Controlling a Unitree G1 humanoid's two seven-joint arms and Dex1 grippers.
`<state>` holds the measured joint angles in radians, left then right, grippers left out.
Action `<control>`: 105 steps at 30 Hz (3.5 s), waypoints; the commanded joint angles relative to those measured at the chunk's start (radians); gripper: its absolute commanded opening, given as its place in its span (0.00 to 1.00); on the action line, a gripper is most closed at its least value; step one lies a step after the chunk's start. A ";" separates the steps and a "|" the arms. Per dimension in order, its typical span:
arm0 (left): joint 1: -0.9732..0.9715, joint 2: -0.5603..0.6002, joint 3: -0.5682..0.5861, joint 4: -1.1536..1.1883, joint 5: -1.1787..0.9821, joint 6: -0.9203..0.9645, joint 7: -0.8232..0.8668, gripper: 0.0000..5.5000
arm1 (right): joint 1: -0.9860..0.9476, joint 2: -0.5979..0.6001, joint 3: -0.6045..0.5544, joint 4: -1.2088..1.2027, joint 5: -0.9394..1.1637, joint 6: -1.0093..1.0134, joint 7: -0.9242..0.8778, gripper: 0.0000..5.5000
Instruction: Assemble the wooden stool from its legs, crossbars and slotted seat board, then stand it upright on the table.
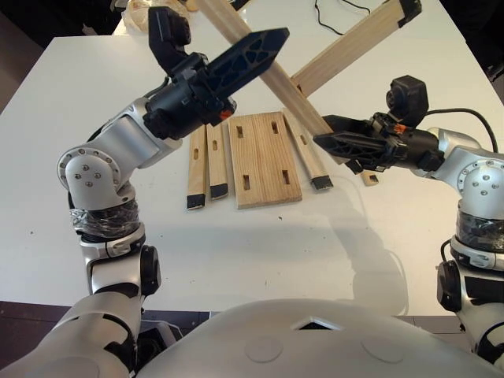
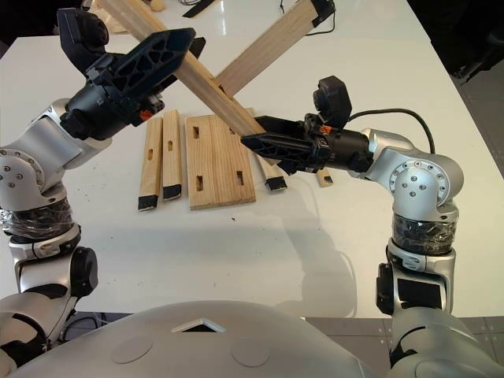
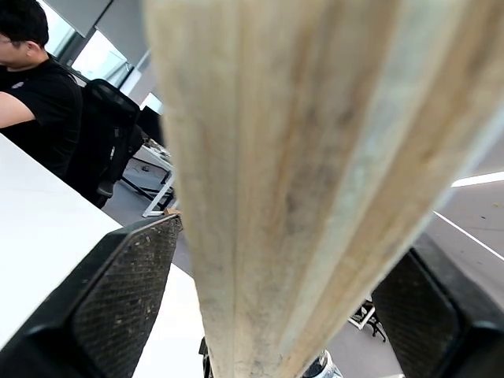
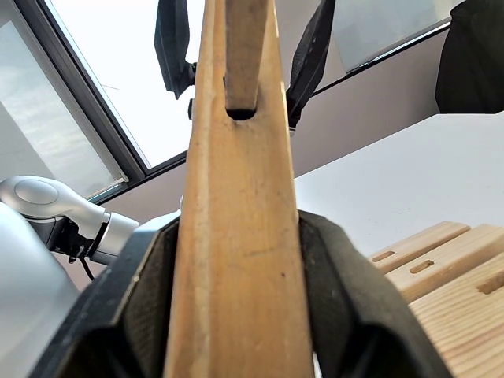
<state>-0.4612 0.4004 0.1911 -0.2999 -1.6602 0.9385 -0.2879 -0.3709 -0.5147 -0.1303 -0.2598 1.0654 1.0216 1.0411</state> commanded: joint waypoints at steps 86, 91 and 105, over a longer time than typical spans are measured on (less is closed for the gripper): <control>0.167 0.237 -0.080 0.164 0.912 -0.523 -0.817 0.37 | 0.035 0.147 0.059 0.339 -0.490 -0.487 -0.249 0.64; 0.187 0.252 -0.127 0.193 0.980 -0.553 -0.868 0.37 | 0.021 0.148 0.061 0.372 -0.511 -0.508 -0.248 0.64; 0.221 0.278 -0.136 0.160 0.987 -0.552 -0.898 0.37 | -0.024 0.137 0.035 0.450 -0.533 -0.534 -0.246 0.64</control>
<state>-0.2570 0.6584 0.0778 -0.1468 -0.7090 0.3689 -1.1667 -0.3603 -0.3647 -0.0834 0.1729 0.5458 0.4995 0.7912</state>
